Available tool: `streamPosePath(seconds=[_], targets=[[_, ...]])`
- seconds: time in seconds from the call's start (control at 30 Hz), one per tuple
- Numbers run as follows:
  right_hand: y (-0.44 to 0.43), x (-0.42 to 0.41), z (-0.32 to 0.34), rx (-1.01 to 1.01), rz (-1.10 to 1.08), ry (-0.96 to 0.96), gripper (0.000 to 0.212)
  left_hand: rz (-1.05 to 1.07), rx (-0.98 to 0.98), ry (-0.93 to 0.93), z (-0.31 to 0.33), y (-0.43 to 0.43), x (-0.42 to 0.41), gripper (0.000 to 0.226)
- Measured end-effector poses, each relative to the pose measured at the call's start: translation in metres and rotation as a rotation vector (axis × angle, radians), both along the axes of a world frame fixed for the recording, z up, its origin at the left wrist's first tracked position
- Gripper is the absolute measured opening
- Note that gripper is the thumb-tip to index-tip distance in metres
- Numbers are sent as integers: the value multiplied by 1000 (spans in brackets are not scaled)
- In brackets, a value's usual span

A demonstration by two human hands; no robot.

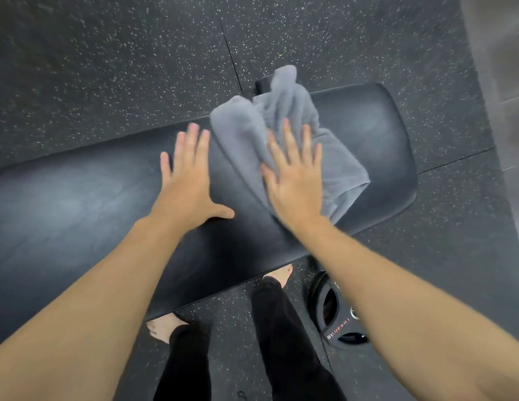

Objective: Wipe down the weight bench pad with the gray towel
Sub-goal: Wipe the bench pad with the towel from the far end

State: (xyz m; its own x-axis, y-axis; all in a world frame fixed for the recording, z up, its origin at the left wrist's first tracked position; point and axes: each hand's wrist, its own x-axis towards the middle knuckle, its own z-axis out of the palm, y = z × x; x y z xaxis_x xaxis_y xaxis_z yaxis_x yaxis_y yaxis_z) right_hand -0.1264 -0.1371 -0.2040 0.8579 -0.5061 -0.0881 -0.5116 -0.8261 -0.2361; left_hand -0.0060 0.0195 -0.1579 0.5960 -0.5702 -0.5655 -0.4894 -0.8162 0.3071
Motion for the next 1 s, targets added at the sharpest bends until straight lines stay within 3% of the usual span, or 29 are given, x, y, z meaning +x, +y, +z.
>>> streamPosePath(seconds=[0.13,0.27,0.43,0.63,0.8,1.0], targets=[[121,30,2,89,188,-21,61,234,74,-99,8,68,16,149],[169,42,4,152,295,-60,51,191,185,-4,5,107,22,158],[107,17,2,33,299,-57,51,184,253,66,-1,96,16,175],[-11,-38,5,-27,86,31,56,210,131,48,-4,97,12,164],[-98,-101,13,20,-219,88,51,199,170,32,-5,94,12,166],[-79,-117,4,48,-204,48,50,179,168,59,-4,96,13,165]])
